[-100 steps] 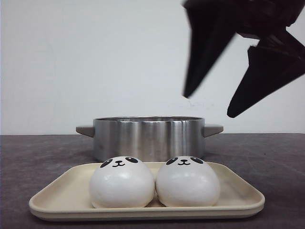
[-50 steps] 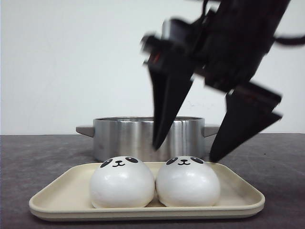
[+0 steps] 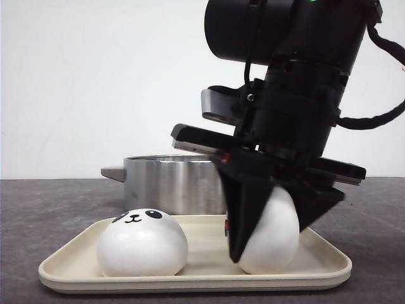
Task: Steam buns
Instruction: 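Lower the right gripper onto the nearer bun beside the other gripper, then lift the bun with the right gripper and release it into the steamer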
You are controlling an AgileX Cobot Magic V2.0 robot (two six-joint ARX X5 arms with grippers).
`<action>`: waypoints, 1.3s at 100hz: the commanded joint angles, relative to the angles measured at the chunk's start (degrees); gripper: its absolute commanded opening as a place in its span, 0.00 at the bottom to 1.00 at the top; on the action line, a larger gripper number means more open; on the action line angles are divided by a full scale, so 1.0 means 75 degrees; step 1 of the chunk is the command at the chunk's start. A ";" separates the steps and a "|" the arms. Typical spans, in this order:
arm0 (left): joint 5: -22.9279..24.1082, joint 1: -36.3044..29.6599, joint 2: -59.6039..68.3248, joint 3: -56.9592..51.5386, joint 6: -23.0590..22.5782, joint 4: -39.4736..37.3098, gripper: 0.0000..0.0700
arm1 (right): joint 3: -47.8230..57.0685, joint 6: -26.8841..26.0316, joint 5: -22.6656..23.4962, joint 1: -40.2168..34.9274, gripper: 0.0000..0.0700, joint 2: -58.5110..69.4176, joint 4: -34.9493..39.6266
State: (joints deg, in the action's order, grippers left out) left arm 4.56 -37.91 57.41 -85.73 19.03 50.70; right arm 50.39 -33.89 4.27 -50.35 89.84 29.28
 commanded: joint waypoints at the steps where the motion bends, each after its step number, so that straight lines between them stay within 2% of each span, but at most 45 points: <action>1: 0.0029 -0.0070 0.0035 -0.0131 -0.0114 -0.0067 0.89 | 0.0105 -0.0032 -0.0023 -0.0099 0.01 -0.0035 -0.0067; 19: 0.0090 -0.0070 0.0035 -0.0131 -0.0227 -0.0070 0.89 | 0.0522 -0.0012 0.0061 -0.0271 0.01 -0.0938 0.0090; 31: 0.0224 -0.0070 0.0035 -0.0131 -0.0256 -0.0076 0.89 | 0.1236 0.0265 -0.0047 -0.0382 0.01 -0.1722 0.0090; 38: 0.0230 -0.0070 0.0038 -0.0131 -0.0256 -0.0099 0.89 | 0.1853 0.0682 -0.0495 -0.0367 0.01 -0.1996 -0.0003; 49: 0.0230 -0.0070 0.0044 -0.0131 -0.0274 -0.0146 0.89 | 0.2786 0.1746 -0.1635 -0.0131 0.01 -0.2008 -0.0029; 56: 0.0230 -0.0070 0.0052 -0.0131 -0.0277 -0.0137 0.89 | 0.3197 0.2384 -0.1918 0.0201 0.01 -0.1786 -0.0143; 64: 0.0233 -0.0070 0.0073 -0.0131 -0.0277 -0.0131 0.89 | 0.3421 0.2664 -0.1731 0.0618 0.01 -0.1448 -0.0321; 83: 0.0230 -0.0070 0.0087 -0.0131 -0.0254 -0.0125 0.89 | 0.3445 0.2731 -0.1029 0.1550 0.01 -0.0236 -0.0673; 105: 0.0230 -0.0070 0.0087 -0.0131 -0.0254 -0.0114 0.89 | 0.3445 0.2736 -0.0181 0.1947 0.01 0.1349 -0.0941; 130: 0.0230 -0.0070 0.0087 -0.0131 -0.0248 0.0140 0.89 | 0.3445 0.2780 -0.0114 0.2049 0.01 0.1985 -0.0906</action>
State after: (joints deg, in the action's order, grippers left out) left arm 6.09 -37.91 57.47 -85.73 17.52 51.51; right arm 75.48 -13.63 3.44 -34.81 103.81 23.00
